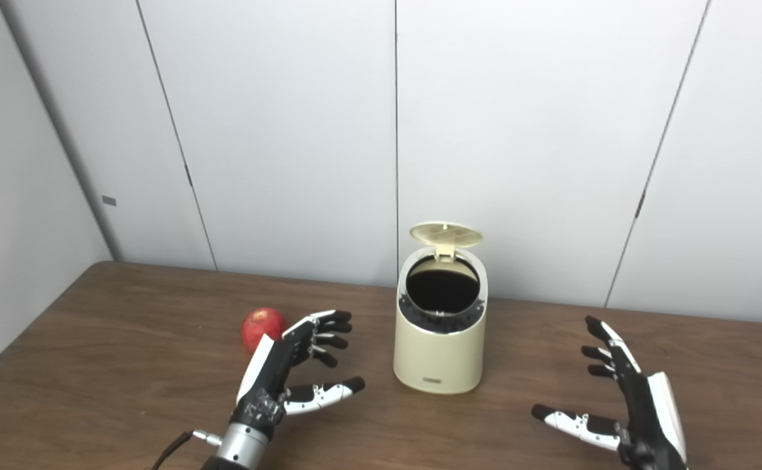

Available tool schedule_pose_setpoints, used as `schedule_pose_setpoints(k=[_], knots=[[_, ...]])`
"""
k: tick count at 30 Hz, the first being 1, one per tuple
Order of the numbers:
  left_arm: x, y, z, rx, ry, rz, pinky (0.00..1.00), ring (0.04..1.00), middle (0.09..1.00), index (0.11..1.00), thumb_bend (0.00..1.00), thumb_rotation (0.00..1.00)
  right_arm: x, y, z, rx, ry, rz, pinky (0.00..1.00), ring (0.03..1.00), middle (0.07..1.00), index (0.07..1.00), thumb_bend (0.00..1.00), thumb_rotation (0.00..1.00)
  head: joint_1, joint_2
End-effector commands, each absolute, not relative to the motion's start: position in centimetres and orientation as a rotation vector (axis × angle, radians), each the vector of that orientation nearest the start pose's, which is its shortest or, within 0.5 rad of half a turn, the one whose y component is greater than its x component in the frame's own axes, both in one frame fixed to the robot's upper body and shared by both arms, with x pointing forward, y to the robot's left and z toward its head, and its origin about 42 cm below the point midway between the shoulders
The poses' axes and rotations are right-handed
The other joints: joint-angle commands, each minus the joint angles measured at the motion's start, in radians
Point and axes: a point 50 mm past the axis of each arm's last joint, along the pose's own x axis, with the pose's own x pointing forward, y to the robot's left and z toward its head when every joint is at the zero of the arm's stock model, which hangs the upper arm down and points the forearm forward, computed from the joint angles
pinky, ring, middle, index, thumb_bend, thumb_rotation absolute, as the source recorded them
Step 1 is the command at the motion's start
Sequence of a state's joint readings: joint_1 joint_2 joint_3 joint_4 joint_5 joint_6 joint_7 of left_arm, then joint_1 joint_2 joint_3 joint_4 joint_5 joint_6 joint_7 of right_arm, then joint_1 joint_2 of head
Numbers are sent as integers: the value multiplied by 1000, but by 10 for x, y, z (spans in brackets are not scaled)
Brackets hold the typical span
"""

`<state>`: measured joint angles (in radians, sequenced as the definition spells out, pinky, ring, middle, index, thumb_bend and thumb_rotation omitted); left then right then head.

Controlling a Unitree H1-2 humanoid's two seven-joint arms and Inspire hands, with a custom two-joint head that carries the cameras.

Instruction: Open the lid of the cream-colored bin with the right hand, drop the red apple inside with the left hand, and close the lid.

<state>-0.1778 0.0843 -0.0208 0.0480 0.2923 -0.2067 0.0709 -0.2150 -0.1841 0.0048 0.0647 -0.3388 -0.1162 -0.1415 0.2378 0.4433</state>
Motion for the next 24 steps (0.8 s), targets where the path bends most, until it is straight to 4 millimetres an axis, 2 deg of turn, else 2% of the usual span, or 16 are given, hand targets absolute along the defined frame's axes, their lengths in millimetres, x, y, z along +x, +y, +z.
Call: schedule_pose_setpoints(k=[1,5,11,17,24], knots=[[344,225,181,408,-473,44,535,668,737,762,711,47,354,-256,179,-508,-361,-108,695,785,881,880,753,41,1,1],[347,244,194,556,-501,117,588,702,748,771,705,93,352,-255,182,-505,-360,-109,691,781,876,875,756,30,7,2],[361,273,220,770,-535,196,575,672,727,754,727,24,353,-256,184,-496,-364,-105,695,786,879,877,751,0,13,2],[373,290,232,777,-503,242,550,669,721,744,782,28,353,-254,187,-501,-359,-102,676,775,876,872,751,0,17,2],[381,300,234,863,-427,304,597,704,727,752,817,121,352,-250,189,-492,-360,-99,672,770,873,867,754,0,17,3]])
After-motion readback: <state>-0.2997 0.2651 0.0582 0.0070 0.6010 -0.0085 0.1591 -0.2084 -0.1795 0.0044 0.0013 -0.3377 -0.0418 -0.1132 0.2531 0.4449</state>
